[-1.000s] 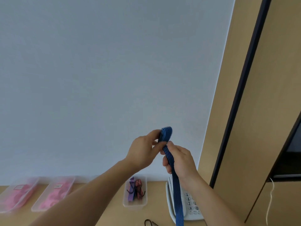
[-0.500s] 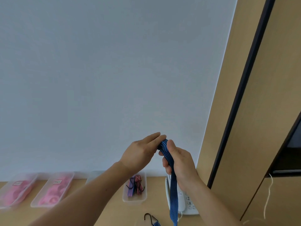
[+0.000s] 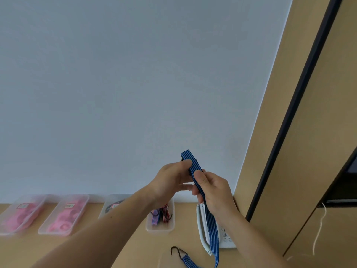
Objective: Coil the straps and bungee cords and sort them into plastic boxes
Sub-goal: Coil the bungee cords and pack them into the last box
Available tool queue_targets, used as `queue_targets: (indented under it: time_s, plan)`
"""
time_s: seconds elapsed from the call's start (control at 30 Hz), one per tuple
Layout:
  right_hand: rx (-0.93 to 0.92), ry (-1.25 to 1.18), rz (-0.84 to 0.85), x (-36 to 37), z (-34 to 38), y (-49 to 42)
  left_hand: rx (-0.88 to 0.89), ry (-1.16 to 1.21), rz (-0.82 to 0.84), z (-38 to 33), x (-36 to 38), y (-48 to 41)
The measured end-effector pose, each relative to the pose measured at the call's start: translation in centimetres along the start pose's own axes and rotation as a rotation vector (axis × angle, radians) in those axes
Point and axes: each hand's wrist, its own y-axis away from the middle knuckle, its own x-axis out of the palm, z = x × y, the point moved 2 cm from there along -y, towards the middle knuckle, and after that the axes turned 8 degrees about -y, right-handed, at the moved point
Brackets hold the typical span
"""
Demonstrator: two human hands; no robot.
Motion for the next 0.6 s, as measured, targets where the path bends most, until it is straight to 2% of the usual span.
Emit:
queue_targets:
  time_s: [0.13, 0.33, 0.47, 0.6]
  plan:
    - [0.058, 0.08, -0.049, -0.3, -0.9, -0.3, 0.011, -0.061, -0.164, 0.4, -0.4, 0.0]
    - [0.181, 0.046, -0.023, -0.9, -2.3, -0.4, 0.135, -0.397, -0.295, 1.1, -1.7, -0.6]
    - [0.197, -0.03, -0.038, -1.0, -2.0, -0.5, 0.299, -0.886, -0.368, 2.0, -1.9, -0.3]
    - [0.197, -0.044, -0.031, -0.8, -1.5, -0.6, 0.589, -1.255, -0.452, 2.1, -1.4, -0.1]
